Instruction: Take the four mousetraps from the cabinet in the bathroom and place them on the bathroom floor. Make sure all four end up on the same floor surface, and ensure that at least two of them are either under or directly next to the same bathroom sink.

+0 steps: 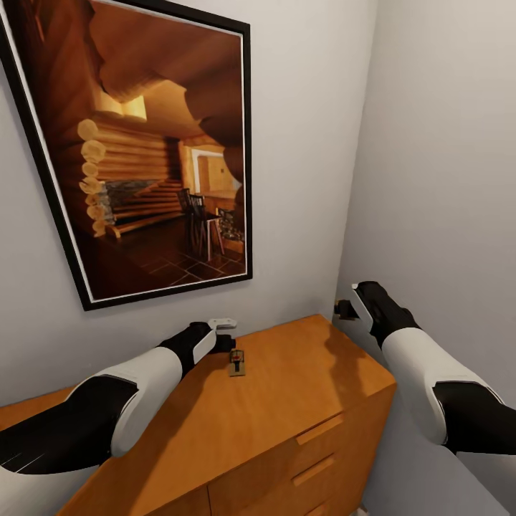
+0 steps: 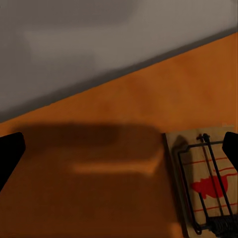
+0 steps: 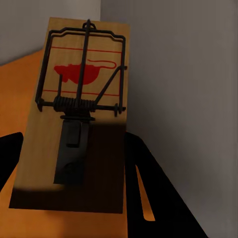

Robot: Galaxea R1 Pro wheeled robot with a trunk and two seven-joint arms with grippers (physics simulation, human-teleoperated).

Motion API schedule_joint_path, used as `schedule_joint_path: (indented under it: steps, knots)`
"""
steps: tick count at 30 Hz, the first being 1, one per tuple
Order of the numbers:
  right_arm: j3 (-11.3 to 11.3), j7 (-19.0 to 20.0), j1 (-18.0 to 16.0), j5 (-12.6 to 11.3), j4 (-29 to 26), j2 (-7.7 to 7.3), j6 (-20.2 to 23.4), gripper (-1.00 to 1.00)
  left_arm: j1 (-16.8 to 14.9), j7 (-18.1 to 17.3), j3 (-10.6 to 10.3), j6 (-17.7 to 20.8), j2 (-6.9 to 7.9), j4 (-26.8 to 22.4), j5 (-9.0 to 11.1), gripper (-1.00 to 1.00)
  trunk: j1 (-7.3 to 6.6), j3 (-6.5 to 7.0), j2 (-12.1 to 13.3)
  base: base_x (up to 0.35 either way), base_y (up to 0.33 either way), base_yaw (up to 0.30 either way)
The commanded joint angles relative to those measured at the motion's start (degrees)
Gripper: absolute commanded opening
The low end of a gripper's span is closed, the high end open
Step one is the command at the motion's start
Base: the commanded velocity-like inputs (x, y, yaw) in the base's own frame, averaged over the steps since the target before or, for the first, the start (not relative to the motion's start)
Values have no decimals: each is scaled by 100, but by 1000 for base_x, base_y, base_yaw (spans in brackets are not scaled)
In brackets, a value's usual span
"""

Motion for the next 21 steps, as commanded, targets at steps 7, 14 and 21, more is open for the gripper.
schedule_joint_path:
  steps: [7,14,21]
  knots:
    - [13,-50,-3,-55,-7,1,18,-100,-2,17,-44,23,0,-11,64,100,0,-8,-5,0,0,0]
    - [13,-80,-3,-66,-7,1,12,-100,-2,12,-44,8,0,-11,64,100,0,6,-5,0,0,-69]
    - [18,-98,-3,-62,-7,1,3,-100,-2,0,-44,-9,0,-11,64,100,0,26,-5,0,0,-174]
